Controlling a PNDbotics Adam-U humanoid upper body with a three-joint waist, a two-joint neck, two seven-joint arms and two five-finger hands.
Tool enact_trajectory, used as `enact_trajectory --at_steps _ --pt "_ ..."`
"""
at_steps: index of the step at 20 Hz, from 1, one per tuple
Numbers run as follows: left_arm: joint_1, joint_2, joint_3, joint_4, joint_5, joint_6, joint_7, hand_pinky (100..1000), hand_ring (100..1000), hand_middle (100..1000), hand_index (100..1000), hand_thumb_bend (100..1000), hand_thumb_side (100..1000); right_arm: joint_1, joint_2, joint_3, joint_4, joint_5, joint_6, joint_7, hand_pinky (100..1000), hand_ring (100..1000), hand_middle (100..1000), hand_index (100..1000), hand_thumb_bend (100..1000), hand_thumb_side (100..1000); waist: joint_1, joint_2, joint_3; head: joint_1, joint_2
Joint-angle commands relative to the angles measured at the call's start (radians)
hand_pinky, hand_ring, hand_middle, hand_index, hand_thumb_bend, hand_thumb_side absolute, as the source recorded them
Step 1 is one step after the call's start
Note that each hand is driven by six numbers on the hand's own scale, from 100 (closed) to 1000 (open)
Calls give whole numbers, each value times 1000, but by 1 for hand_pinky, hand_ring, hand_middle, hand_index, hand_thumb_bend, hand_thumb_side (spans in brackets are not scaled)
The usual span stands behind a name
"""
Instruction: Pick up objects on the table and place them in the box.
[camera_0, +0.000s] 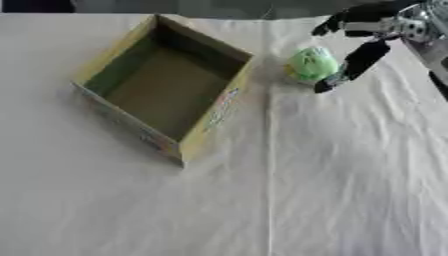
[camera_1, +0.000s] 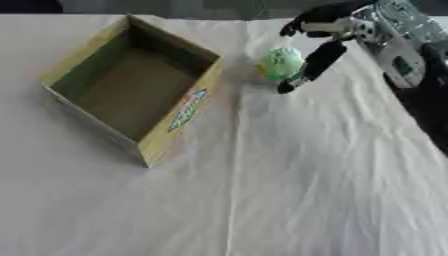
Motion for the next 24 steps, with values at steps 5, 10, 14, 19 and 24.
enact_trajectory --at_steps 5,10,14,19,24 --pt "-9 13 -4 -17 3 -2 -4 304 567 680 793 100 723 -36 11 -4 69 60 1 -23 911 943 910 1000 680 666 2 -14 5 -6 -7" --pt "-10 11 -6 -17 3 -2 -7 304 567 681 793 100 722 -49 35 -6 114 85 16 -66 900 931 901 1000 658 687 2 -10 8 -7 -10" --pt "-10 11 -5 -17 3 -2 -6 304 567 681 793 100 723 -54 48 -1 147 111 18 -84 898 930 900 1000 650 685 1 -6 11 -7 -13" --pt "-11 10 -4 -17 2 -3 -6 304 567 681 793 100 723 -54 61 7 184 145 6 -87 891 924 891 1000 630 655 0 -4 13 -8 -16" --pt "-10 9 -4 -17 2 -2 -7 304 567 678 793 100 723 -52 68 7 200 161 -2 -97 880 908 857 999 545 586 -1 -2 13 -8 -16"
